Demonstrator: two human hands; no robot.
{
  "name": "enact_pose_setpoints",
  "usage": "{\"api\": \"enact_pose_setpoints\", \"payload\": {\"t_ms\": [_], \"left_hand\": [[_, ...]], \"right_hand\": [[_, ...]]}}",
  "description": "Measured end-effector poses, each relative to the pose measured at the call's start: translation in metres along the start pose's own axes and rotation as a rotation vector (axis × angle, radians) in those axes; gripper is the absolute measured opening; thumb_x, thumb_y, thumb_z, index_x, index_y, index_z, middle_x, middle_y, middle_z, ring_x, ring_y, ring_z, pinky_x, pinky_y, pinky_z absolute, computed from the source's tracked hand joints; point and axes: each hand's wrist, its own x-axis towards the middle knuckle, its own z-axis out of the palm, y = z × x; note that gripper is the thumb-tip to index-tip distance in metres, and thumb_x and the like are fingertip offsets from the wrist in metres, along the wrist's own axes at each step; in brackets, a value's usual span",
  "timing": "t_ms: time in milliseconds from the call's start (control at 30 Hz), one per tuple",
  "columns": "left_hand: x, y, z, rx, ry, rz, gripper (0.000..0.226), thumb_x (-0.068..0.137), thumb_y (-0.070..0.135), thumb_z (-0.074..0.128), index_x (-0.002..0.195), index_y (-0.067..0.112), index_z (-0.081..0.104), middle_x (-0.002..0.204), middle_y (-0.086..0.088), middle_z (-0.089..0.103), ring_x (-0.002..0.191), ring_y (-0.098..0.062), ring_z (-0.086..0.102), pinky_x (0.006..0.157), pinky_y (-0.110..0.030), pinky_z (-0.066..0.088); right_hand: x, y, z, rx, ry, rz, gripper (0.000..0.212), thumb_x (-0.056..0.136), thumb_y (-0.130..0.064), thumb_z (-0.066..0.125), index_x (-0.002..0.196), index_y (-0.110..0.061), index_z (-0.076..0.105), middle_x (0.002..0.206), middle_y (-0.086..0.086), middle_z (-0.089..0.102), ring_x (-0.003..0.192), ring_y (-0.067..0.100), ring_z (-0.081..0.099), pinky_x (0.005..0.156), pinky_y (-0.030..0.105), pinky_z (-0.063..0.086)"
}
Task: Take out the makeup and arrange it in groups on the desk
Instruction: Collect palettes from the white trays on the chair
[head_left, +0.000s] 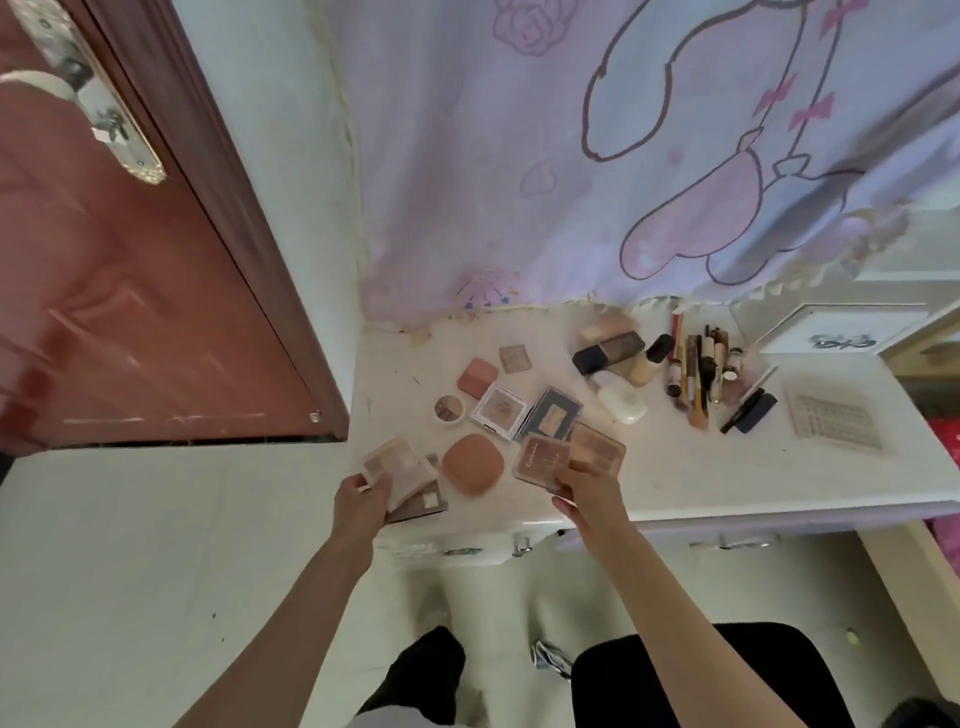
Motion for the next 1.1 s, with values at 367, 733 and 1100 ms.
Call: {"api": "enact_pose_setpoints", "payload": {"t_ms": [367, 733, 1100], "left_hand": [[0.075, 0.021, 0.012, 0.211, 0.023, -0.046, 0.024, 0.090, 0.018, 0.053, 0.105, 0.000, 0.059, 0.096, -0.014, 0.060, 0.086, -0.026, 0.055, 0.071, -0.035, 0.044], [0.116, 0.067, 0.022, 0.098, 0.177, -0.009, 0.037, 0.085, 0.019, 0.064, 0.118, 0.007, 0.053, 0.111, -0.016, 0.063, 0.099, -0.035, 0.059, 0.081, -0.037, 0.047], [0.105, 0.070, 0.038, 0.464, 0.189, 0.082, 0.053, 0.087, 0.016, 0.057, 0.133, 0.001, 0.037, 0.128, -0.022, 0.047, 0.114, -0.037, 0.048, 0.094, -0.042, 0.040]], "right_hand": [[0.085, -0.019, 0.047, -0.076, 0.073, 0.101, 0.020, 0.090, 0.006, 0.049, 0.104, -0.004, 0.059, 0.083, 0.005, 0.061, 0.072, 0.014, 0.056, 0.061, 0.020, 0.050], [0.120, -0.040, 0.047, -0.101, 0.219, 0.070, 0.019, 0.089, -0.002, 0.053, 0.104, -0.008, 0.063, 0.083, 0.010, 0.060, 0.066, 0.017, 0.051, 0.059, 0.027, 0.045], [0.119, -0.052, 0.035, -0.768, 0.130, -0.231, 0.026, 0.092, -0.013, 0.050, 0.115, -0.011, 0.061, 0.115, 0.009, 0.063, 0.105, 0.025, 0.058, 0.093, 0.035, 0.045]]}}
